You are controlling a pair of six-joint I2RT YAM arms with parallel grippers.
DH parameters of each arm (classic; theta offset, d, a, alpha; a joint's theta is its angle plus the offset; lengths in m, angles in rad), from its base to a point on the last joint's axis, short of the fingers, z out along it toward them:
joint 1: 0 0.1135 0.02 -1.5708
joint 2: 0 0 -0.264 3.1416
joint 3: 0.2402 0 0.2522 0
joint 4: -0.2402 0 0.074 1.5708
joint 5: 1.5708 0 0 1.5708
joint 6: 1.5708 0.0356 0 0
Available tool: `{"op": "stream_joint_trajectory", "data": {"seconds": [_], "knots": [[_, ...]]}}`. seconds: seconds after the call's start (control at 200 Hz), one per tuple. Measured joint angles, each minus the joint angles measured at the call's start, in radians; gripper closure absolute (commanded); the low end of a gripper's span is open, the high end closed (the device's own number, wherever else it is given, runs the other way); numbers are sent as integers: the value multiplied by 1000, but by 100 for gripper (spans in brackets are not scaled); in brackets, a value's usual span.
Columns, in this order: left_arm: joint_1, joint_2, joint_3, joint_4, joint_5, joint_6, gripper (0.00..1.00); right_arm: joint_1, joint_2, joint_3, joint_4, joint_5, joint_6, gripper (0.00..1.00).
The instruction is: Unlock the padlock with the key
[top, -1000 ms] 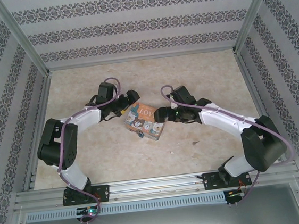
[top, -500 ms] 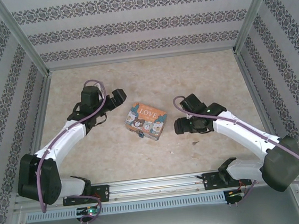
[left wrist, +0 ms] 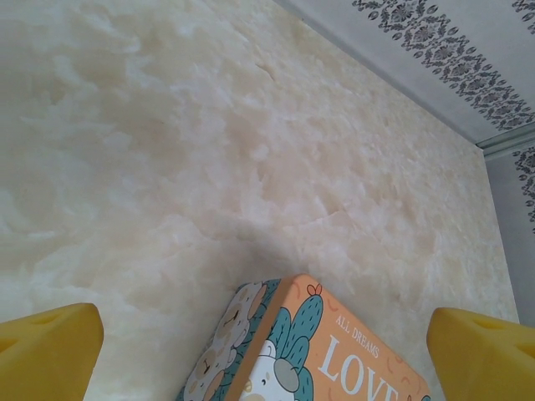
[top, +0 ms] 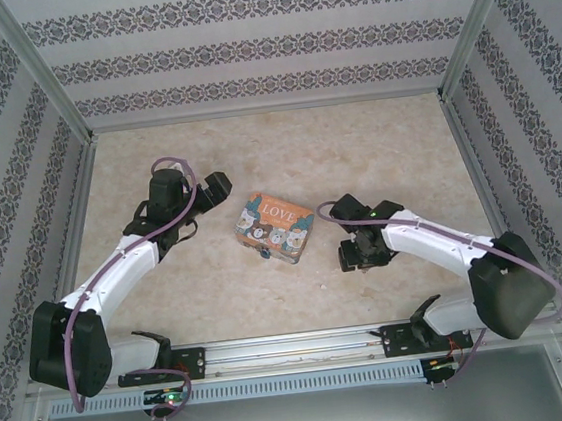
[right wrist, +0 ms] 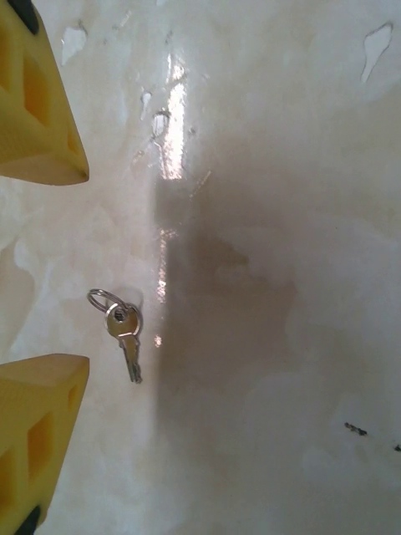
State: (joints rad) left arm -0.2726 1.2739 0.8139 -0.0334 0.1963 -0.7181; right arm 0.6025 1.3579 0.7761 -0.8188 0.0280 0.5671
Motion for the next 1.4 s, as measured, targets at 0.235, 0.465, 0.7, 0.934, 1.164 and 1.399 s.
{"op": "stream_joint_trajectory", "data": {"seconds": [0.235,0.465,0.7,0.934,1.164,1.399], "knots": [[1,-1,0,0,-10,0,1,5,73,-1,13,13,6,57],[4,-7,0,0,-15,0,1,5,122,-13,23,18,6,64],[6,-7,0,0,-18,0,1,5,148,-11,31,18,3,72],[6,-11,0,-1,-20,0,1,9,153,-6,31,33,-12,92],[6,-40,0,-8,-34,5,1,9,146,1,34,56,-25,100],[6,-78,1,-31,-45,18,1,9,16,1,41,95,-71,100]]}}
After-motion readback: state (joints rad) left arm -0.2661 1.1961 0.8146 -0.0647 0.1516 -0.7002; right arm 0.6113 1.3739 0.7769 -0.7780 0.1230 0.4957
